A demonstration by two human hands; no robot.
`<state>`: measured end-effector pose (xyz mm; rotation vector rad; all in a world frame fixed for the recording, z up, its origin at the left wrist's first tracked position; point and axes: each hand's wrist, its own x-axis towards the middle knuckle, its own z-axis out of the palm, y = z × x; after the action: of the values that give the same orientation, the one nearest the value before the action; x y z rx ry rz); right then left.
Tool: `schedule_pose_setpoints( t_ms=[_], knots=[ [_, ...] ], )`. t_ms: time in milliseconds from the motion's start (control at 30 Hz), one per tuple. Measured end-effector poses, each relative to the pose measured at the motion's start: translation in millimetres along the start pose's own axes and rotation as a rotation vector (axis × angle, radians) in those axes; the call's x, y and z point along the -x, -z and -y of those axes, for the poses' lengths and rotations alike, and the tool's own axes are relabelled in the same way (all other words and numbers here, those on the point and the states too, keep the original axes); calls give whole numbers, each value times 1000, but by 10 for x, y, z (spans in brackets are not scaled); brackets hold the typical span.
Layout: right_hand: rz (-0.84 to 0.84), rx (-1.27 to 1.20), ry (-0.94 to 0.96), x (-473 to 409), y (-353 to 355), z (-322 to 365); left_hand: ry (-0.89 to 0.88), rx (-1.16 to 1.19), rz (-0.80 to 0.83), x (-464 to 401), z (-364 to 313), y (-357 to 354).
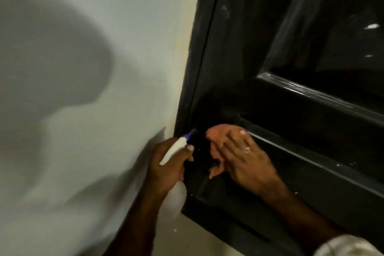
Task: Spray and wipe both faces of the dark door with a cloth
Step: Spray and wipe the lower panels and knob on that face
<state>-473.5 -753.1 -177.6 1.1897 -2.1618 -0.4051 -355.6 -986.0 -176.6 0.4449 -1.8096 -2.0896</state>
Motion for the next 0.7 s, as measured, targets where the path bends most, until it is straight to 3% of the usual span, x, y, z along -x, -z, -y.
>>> schedule_pose_setpoints(
  t_ms=[167,300,367,533,567,633,700],
  knots=[
    [-370,182,-417,-923,1114,-654,50,-31,-75,40,298,-35],
    [-448,197,-623,-1656,1223,-691,-29,-20,-29,80,369,54],
    [-418,164,-473,-1665,902,-465,-69,-45,-1,75,365,125],
    [-59,-41,26,-627,-481,544,-53,-107,-4,-13,494,266],
    [83,-14,133,-370,-674,694,-45,-112,-9,-14,538,286],
    [314,37,305,-73,-819,749,-44,-111,-43,-28,577,327],
    [294,63,307,-172,-590,554,-55,-90,-70,-13,517,328]
  ],
)
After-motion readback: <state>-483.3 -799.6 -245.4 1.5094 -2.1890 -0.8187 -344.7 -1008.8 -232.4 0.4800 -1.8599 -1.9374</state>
